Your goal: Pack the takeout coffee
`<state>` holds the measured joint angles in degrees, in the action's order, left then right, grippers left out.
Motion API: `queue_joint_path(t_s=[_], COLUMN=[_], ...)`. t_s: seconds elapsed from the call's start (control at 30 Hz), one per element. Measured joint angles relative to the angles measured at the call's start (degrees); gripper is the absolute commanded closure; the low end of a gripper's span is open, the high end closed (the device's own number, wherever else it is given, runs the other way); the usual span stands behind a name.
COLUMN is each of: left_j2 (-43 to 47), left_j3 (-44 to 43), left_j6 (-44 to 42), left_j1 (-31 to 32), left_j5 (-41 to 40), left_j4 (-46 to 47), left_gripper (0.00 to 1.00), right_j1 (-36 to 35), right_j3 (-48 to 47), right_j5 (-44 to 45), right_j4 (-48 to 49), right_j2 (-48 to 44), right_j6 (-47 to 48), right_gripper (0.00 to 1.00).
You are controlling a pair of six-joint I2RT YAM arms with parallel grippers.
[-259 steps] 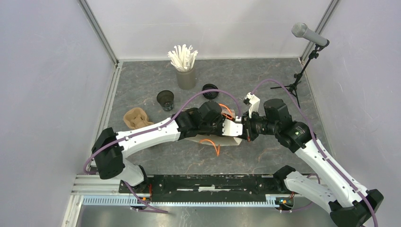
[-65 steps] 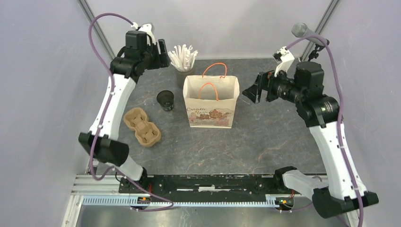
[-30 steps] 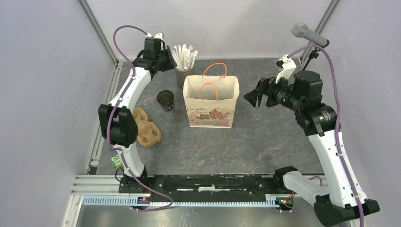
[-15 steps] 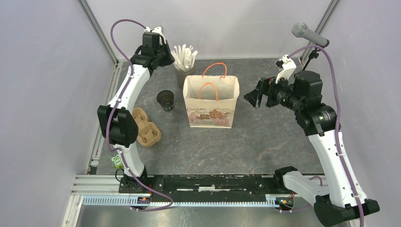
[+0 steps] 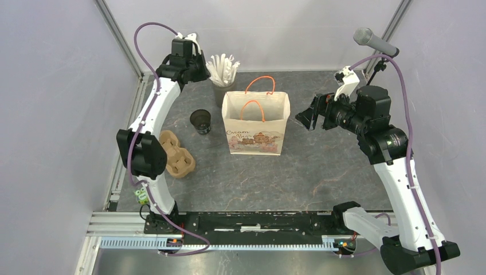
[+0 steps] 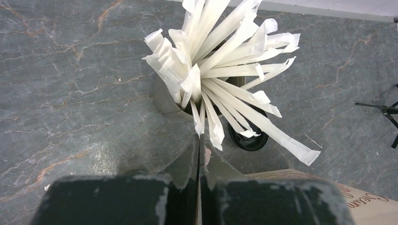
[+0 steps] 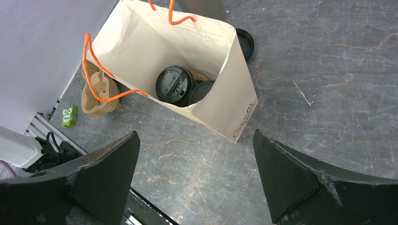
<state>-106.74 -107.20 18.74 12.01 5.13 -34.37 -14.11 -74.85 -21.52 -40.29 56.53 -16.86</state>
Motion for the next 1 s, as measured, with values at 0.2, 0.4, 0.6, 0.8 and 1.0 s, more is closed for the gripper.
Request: queue_joint_path(t_s=[0.2, 0.4, 0.6, 0.8, 1.0], left_j2=[2.84, 7.96, 14.56, 22.25, 25.55], left_j3=[0.0, -0.02, 0.04, 0.22, -1.03], left_j6=[-0.17, -0.17, -0.15, -0.15, -0.15], left_j1=[0.0, 0.0, 0.0, 0.0, 0.0], left_j5=[-0.17, -0.11, -0.48, -1.16, -0.46], left_j4=[-0.33, -1.44, -3.48, -4.24, -6.8], left_gripper=[0.98, 0.98, 0.98, 0.98, 0.98], right_j1=[0.0, 0.0, 0.0, 0.0, 0.0], right_j3=[0.0, 0.0, -0.02, -1.11, -2.84], right_j5=[0.0, 0.0, 0.2, 0.37, 0.61], right_j4=[0.0, 0.0, -0.04, -0.87, -1.16], right_j2=[0.13, 0.66, 0.83, 2.71, 3.56], right_j6=[-0.04, -0.07, -0.13, -0.26, -0.31], right_gripper=[0.03, 0.03, 0.02, 0.03, 0.03])
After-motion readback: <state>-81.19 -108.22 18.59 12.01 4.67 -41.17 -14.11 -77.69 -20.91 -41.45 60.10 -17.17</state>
